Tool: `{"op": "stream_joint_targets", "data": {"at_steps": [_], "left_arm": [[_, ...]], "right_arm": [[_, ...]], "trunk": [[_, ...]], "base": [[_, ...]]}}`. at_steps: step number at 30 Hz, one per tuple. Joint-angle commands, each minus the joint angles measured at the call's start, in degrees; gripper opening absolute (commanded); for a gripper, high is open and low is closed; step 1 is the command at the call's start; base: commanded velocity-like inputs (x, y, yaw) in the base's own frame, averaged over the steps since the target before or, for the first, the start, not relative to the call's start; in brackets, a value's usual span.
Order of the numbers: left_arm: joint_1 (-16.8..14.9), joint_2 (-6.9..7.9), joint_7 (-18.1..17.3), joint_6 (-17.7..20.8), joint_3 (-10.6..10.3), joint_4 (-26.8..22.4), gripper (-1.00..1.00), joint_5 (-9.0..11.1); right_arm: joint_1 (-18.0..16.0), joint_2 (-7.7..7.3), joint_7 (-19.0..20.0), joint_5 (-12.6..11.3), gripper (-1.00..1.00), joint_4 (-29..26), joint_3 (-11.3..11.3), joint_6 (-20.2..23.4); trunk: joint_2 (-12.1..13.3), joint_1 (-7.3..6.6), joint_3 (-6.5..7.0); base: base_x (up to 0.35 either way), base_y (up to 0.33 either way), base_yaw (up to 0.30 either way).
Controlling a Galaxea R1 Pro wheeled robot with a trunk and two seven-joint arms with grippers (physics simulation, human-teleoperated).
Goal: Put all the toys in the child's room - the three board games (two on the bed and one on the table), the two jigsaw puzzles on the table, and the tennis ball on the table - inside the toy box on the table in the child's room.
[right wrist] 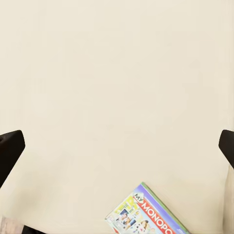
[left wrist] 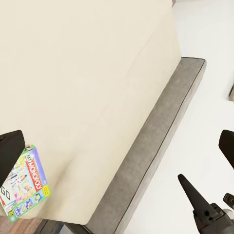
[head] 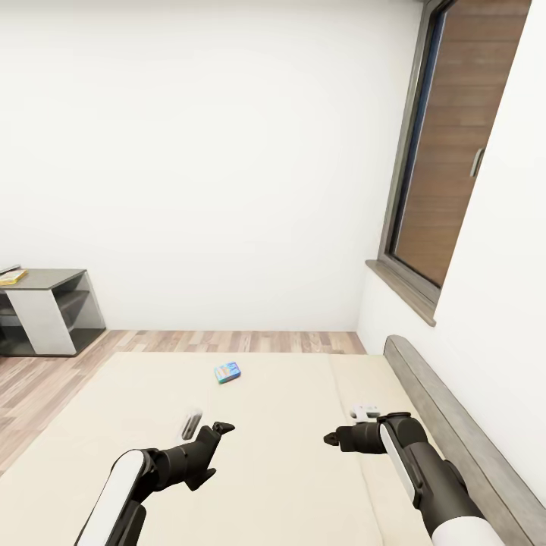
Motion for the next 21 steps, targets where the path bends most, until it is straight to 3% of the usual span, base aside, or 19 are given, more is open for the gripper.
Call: {"op": "stream_joint_targets", "data": {"at_steps": [1,21], "left_arm": [[-0.03,-0.06,0.6,0.14,0.15,-0.05,1.0,0.6],[-0.03,-0.06,0.61,0.14,0.22,-0.06,1.0,0.6]], "right_arm": [[-0.02,-0.05,0.13,0.07,1.0,-0.04,0.08,0.21],[-0.02,-0.05,0.13,0.07,1.0,-0.02,0.08,0.2]], "trunk": [[-0.05,0.02,-0.03],[-0.05,0.02,-0.03]], "base": [[0.0,-0.062,0.0],[0.0,-0.059,0.0]]}}
